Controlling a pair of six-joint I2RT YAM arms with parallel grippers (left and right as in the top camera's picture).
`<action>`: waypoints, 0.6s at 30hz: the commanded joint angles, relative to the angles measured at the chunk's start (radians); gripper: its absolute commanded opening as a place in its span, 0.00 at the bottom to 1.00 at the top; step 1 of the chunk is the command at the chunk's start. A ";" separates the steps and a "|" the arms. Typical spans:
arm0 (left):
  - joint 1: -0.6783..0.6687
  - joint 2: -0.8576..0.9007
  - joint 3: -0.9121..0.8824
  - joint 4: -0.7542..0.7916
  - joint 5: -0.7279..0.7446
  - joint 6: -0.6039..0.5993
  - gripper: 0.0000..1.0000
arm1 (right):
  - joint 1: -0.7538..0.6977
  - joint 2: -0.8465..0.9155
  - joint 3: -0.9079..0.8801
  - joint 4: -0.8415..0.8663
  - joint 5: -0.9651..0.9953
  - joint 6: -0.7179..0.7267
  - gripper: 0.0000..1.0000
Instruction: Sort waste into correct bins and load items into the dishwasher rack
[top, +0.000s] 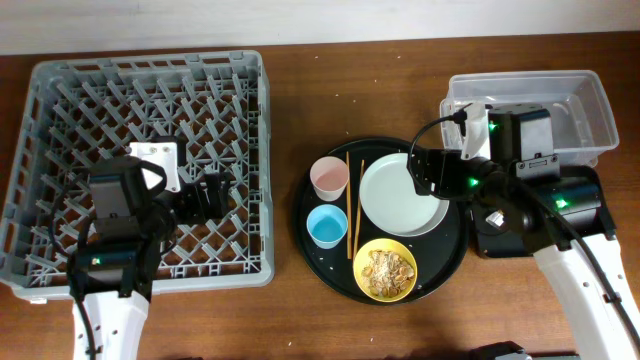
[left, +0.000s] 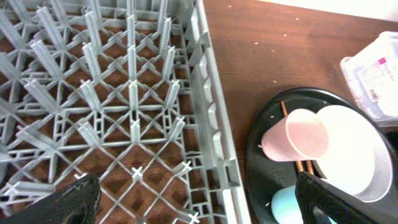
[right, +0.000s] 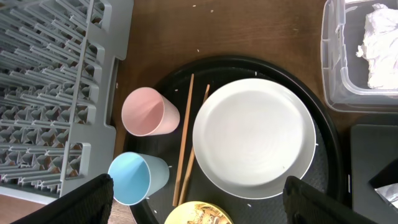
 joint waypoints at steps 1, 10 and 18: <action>0.005 -0.017 0.024 0.008 0.038 -0.010 0.99 | 0.009 -0.013 0.016 0.008 0.003 0.005 0.88; 0.005 -0.025 0.029 0.006 0.038 -0.010 0.99 | 0.009 -0.013 0.016 0.015 0.003 -0.006 0.88; 0.005 -0.075 0.104 -0.062 0.005 -0.002 0.99 | 0.009 -0.013 0.016 0.019 0.003 -0.006 0.89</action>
